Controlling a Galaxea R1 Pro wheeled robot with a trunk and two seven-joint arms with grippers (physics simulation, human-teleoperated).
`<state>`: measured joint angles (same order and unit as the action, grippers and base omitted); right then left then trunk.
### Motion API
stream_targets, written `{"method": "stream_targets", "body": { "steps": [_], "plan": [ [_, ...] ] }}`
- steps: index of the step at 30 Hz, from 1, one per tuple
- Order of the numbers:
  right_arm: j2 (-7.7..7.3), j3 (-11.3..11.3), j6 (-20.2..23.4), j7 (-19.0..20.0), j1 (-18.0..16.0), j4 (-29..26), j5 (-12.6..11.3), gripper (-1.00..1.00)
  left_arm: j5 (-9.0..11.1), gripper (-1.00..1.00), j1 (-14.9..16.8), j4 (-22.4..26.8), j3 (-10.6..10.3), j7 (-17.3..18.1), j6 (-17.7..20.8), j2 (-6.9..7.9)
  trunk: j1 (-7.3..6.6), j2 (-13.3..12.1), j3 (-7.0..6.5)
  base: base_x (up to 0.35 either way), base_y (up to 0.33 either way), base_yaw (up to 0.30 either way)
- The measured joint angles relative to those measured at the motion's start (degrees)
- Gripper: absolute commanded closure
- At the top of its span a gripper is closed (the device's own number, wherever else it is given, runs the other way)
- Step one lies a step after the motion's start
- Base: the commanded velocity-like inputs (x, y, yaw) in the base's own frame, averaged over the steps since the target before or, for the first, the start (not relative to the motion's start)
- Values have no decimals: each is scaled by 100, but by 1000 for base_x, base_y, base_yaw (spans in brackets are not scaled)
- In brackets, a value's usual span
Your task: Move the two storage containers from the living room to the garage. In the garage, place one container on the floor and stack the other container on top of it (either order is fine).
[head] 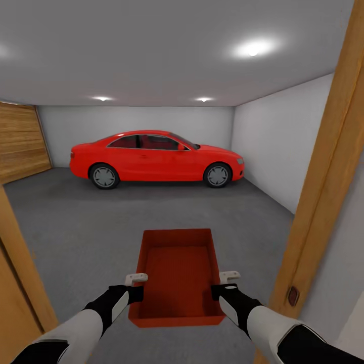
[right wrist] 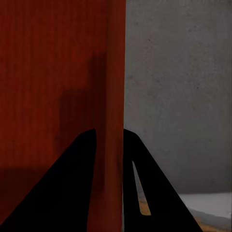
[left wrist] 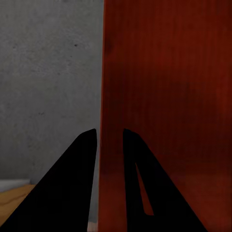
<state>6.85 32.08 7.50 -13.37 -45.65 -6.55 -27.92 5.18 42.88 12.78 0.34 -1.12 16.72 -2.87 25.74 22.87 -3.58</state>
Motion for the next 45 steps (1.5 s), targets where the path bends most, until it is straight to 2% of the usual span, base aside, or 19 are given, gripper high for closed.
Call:
{"method": "stream_targets", "body": {
  "steps": [28,45],
  "plan": [
    [-10,-2,3,15,1,-1,2,100,-7,100,0,0,4,-8,3,-9,1,1,0,49,25,0],
    [-10,-1,4,14,1,-2,0,100,-7,100,0,0,6,-9,4,-9,-1,1,0,302,0,0]
  ]
}}
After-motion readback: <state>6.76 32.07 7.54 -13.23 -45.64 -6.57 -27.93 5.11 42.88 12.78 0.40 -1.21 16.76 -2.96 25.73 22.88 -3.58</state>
